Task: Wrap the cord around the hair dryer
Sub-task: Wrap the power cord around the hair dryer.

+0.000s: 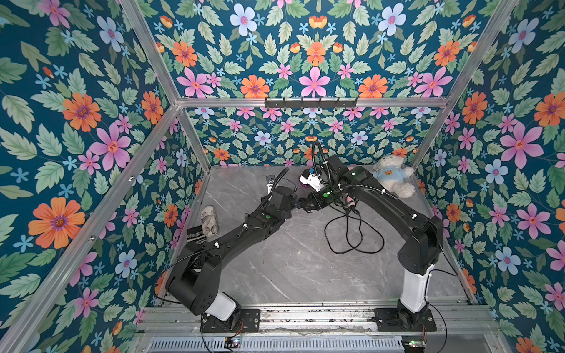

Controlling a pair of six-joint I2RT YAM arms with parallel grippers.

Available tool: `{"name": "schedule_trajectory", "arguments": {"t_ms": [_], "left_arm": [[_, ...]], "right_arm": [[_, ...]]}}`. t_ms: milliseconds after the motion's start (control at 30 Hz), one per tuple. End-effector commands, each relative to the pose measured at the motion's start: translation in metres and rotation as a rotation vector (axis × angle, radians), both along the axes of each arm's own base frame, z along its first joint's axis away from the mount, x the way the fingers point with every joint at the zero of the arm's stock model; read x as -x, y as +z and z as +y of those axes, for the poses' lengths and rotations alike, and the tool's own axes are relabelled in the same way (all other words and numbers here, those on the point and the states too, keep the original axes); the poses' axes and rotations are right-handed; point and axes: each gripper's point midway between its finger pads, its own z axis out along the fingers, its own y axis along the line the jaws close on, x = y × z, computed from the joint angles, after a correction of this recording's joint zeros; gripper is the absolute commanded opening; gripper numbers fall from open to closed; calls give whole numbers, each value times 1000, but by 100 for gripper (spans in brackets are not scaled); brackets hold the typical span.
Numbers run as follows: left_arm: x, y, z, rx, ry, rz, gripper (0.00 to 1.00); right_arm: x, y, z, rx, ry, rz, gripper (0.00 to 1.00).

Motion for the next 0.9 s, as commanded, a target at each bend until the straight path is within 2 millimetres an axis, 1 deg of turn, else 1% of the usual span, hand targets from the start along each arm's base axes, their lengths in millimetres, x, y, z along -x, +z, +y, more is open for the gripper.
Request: {"name": "schedule_trajectory", "arguments": {"t_ms": [0,100,167,267,367,433,500,533,667,767,867], "left_arm": [[12,-6,-22,-109,-233,50,0],[26,-17,-47,-156,-447,115,0],[38,-21,-61,-151,-571,136,0],[57,-20,-82,-106,-746,127,0],[67,-17,-89,3,-860,120,0],[71,-13,-89,98,-912,97,0],[76,-3,-87,215,-966,49,0],[78,7,-86,281,-991,4,0],[80,37,-79,463,-1015,-129,0],[87,55,-82,557,-1059,-204,0],[93,73,-83,630,-1092,-276,0]], "right_arm": [[12,-7,-13,57,95,52,0],[13,-6,-17,70,152,72,0],[17,-7,-20,72,194,86,0],[24,-12,-26,85,257,77,0],[38,-11,-31,68,347,48,0],[48,-7,-32,17,398,25,0],[54,3,-33,-61,426,1,0],[55,9,-34,-112,428,-4,0],[60,45,-32,-381,433,-4,0],[57,55,-29,-471,418,-51,0],[48,62,-31,-537,375,-100,0]]}}
